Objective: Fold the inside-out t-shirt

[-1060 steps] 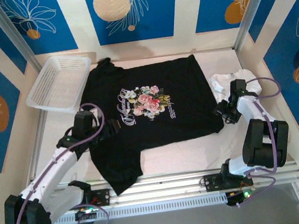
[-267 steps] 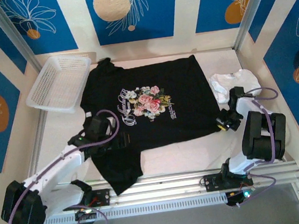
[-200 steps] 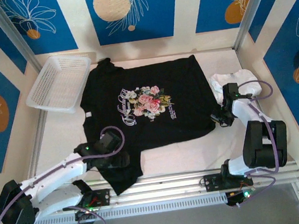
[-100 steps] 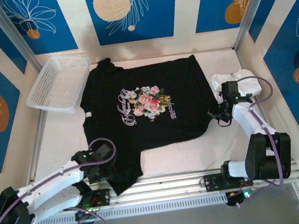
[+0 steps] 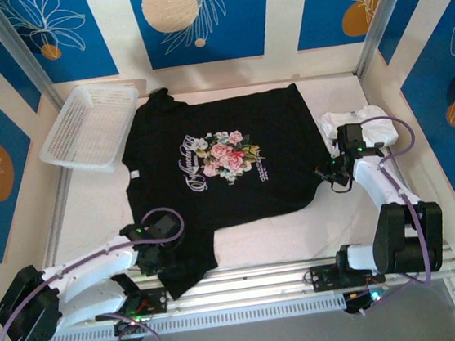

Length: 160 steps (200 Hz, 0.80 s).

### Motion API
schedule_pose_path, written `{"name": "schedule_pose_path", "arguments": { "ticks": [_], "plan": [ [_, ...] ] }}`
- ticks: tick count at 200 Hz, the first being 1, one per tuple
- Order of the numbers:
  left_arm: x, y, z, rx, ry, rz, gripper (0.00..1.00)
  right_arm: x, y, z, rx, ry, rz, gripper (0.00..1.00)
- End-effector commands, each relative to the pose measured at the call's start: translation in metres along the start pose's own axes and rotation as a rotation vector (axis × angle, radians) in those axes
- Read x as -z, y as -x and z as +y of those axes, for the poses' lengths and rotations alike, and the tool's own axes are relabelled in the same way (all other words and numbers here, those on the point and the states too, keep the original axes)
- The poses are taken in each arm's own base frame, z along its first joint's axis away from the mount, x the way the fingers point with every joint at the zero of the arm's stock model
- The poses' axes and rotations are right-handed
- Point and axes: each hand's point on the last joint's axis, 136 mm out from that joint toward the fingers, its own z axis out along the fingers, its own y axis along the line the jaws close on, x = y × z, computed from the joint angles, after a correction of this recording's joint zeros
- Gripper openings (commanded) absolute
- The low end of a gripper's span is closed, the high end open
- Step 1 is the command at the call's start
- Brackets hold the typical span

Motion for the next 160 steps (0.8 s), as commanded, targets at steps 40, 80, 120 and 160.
{"name": "schedule_pose_path", "arguments": {
  "ticks": [40,80,120,160],
  "plan": [
    [0.004,0.018,-0.021,-0.026,-0.084,-0.097,0.02,0.005,-0.006,0.006,0.028,0.029,0.007,0.03],
    [0.048,0.048,-0.009,-0.034,-0.064,-0.275,0.0,0.018,0.001,0.013,0.059,0.053,-0.053,0.03],
    [0.156,0.121,-0.013,-0.06,-0.112,-0.671,0.0,0.041,0.031,0.044,0.109,0.155,-0.16,0.02],
    [0.316,0.161,-0.011,-0.127,-0.159,-1.063,0.0,0.113,0.067,0.072,0.165,0.204,-0.349,0.02]
  ]
}}
